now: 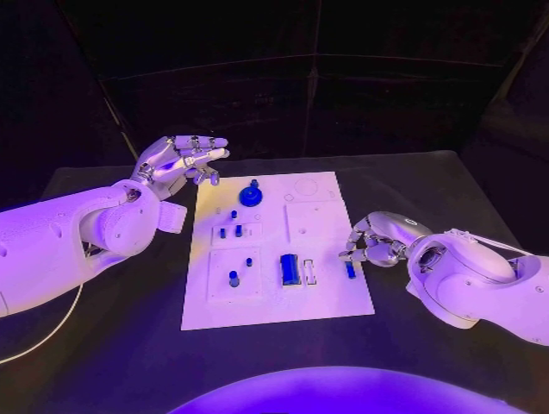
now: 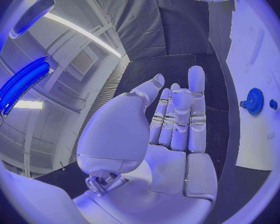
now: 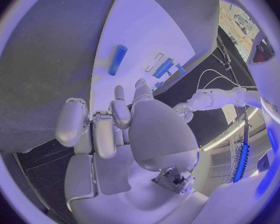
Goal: Assemble the parts on the task board
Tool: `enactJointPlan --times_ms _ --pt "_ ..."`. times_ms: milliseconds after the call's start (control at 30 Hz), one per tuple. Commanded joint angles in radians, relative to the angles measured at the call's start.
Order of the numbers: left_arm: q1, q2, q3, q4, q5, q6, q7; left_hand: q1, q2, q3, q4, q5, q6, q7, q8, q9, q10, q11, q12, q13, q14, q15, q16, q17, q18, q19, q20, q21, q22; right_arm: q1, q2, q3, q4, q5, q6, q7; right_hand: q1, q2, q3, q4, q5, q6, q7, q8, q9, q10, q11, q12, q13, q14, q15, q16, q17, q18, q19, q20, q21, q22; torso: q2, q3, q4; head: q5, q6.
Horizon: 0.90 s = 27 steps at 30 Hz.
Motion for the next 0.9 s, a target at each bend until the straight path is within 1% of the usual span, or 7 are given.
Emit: enactJointPlan --times_ms 33,100,200,467,600,833,900 --pt "0.001 -0.001 0.001 0.002 0.003 0.007 0.011 0.004 0.006 -0.002 0.001 0.004 -0.007 0.002 0.004 -0.001 -0.007 0.003 0.004 0.001 -0.008 -0.002 0.003 -0.001 0.012 -0.002 0.008 -0.004 -0.002 0.001 0.006 0.0 -0.009 -0.04 0.058 -0.026 -0.001 -0.01 -0.009 0.0 -0.01 0.009 0.0 -0.003 0.002 -0.003 0.003 -0.003 0.001 0.07 0.006 -0.002 0.074 -0.006 -0.001 0.005 -0.005 -0.002 0.001 -0.0012 0.0025 -0.001 -0.002" --pt "0.001 -0.001 0.001 0.002 0.003 0.008 0.011 0.004 0.006 -0.002 0.001 0.004 -0.007 0.002 0.004 -0.001 -0.007 0.003 0.004 0.001 -0.008 -0.002 0.003 -0.001 0.012 -0.002 0.008 -0.004 -0.002 0.0 0.01 0.0 -0.014 -0.043 0.073 -0.034 0.001 -0.011 -0.012 0.0 -0.012 0.016 -0.002 -0.001 0.005 -0.003 0.002 -0.002 0.002 0.069 0.006 -0.002 0.074 -0.006 -0.001 0.005 -0.006 -0.002 0.001 -0.0004 0.0013 0.0 -0.003" --pt "0.001 -0.002 0.001 0.002 0.003 0.008 0.011 0.004 0.006 -0.002 0.001 0.004 -0.007 0.002 0.004 -0.001 -0.007 0.003 0.004 0.001 -0.008 -0.002 0.003 -0.001 0.012 -0.002 0.008 -0.004 -0.002 0.0 0.018 0.0 -0.023 -0.048 0.104 -0.048 0.004 -0.013 -0.016 -0.001 -0.014 0.026 -0.005 0.003 0.01 -0.003 -0.001 -0.003 0.002 0.069 0.004 -0.003 0.072 -0.006 -0.002 0.005 -0.006 -0.003 0.001 -0.0005 0.0001 0.0 -0.003" --pt "0.001 -0.002 0.001 0.002 0.003 0.009 0.01 0.004 0.006 -0.002 0.001 0.004 -0.007 0.002 0.004 -0.001 -0.007 0.003 0.004 0.001 -0.008 -0.002 0.003 -0.001 0.012 -0.002 0.008 -0.004 -0.002 0.0 0.025 0.0 -0.038 -0.058 0.155 -0.063 0.003 -0.014 -0.02 0.001 -0.018 0.033 -0.007 0.006 0.015 -0.003 -0.002 -0.005 0.001 0.069 0.003 -0.004 0.072 -0.005 -0.002 0.003 -0.007 -0.004 0.001 -0.0011 0.0022 -0.002 -0.008" --pt "0.001 -0.002 0.001 0.001 0.003 0.009 0.01 0.004 0.006 -0.002 0.001 0.004 -0.007 0.002 0.004 -0.001 -0.007 0.003 0.004 0.001 -0.008 -0.002 0.003 -0.001 0.012 -0.002 0.008 -0.004 -0.002 0.0 0.025 0.0 -0.042 -0.063 0.174 -0.068 0.0 -0.013 -0.023 0.004 -0.022 0.037 -0.009 0.008 0.019 -0.004 -0.004 -0.007 0.0 0.068 0.002 -0.005 0.069 -0.005 -0.003 0.003 -0.008 -0.006 0.0 -0.0006 0.0034 -0.002 -0.01" --pt "0.0 -0.001 0.001 0.0 0.003 0.009 0.01 0.005 0.007 -0.002 0.001 0.004 -0.008 0.002 0.005 -0.001 -0.009 0.003 0.007 0.001 -0.008 -0.002 0.005 0.0 0.012 -0.002 0.008 -0.005 -0.002 -0.001 0.028 -0.001 -0.043 -0.069 0.193 -0.071 -0.003 -0.013 -0.029 0.008 -0.026 0.044 -0.011 0.012 0.027 -0.003 -0.006 -0.006 0.002 0.068 0.0 -0.006 0.07 -0.005 -0.003 0.001 -0.008 -0.005 0.001 -0.0001 0.0007 -0.001 -0.011" --pt "0.0 -0.001 0.001 -0.001 0.003 0.01 0.01 0.005 0.007 -0.002 0.001 0.004 -0.008 0.002 0.005 -0.001 -0.009 0.003 0.007 0.001 -0.008 -0.002 0.005 0.0 0.012 -0.002 0.008 -0.005 -0.002 -0.001 0.031 -0.001 -0.043 -0.07 0.198 -0.071 -0.004 -0.013 -0.03 0.009 -0.027 0.045 -0.012 0.013 0.028 -0.003 -0.006 -0.006 0.002 0.068 -0.001 -0.006 0.07 -0.005 -0.003 0.001 -0.008 -0.005 0.001 -0.0005 0.0013 -0.001 -0.012"
